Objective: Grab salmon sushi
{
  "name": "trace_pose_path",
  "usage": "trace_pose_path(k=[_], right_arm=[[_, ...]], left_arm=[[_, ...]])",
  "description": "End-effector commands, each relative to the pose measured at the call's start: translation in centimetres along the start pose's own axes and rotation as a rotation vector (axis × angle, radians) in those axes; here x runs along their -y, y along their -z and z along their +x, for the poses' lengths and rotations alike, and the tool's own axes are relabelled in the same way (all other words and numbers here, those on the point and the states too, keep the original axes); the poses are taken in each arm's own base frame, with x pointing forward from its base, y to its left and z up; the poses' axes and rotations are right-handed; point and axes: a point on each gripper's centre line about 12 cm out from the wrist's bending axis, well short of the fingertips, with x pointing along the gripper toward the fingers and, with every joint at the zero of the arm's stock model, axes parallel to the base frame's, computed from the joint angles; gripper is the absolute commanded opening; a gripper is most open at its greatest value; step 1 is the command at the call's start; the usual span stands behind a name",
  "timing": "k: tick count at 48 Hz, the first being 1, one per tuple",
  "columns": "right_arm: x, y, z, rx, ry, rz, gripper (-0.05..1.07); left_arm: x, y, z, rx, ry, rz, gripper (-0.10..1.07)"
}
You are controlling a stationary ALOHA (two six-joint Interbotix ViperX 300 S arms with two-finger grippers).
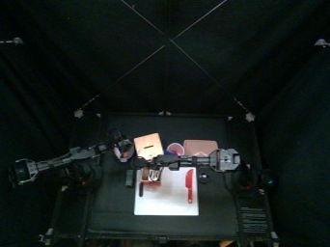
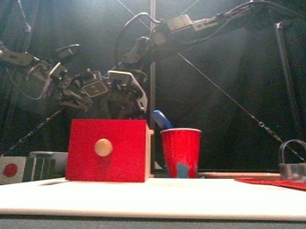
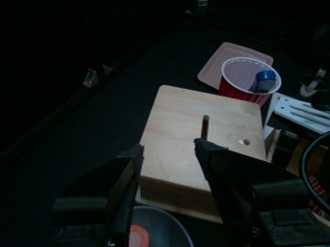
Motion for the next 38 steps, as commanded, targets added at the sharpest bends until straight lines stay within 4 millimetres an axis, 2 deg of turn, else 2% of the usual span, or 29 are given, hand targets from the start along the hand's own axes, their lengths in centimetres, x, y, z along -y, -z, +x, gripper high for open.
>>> trace_pose_path(k=[1,17,28,38], right_arm=[[-0.1,-0.7,-1.7,0.04,0.001,-0.006,0.98],[-0.9,-0.7,-1.8,0.037,0.001,-0.019,0.97],[-1.1,-0.7,-1.9,0.028,0.0,-0.017,0.84],[-1.3,-0.8,-2.0,0.033,-0.003,-0.032,0.83]], left_arm=[[0.0,-0.7,0.1,0.019,0.0,-0.006,0.84],[0.0,-0.7,0.1,0.02,-0.001,-0.015,0.84],[0.0,-0.7,0.1,0.021,-0.004,-0.027,0.84],[0.0,-0.7,0.1,0.019,-0.004,-0.027,0.84]])
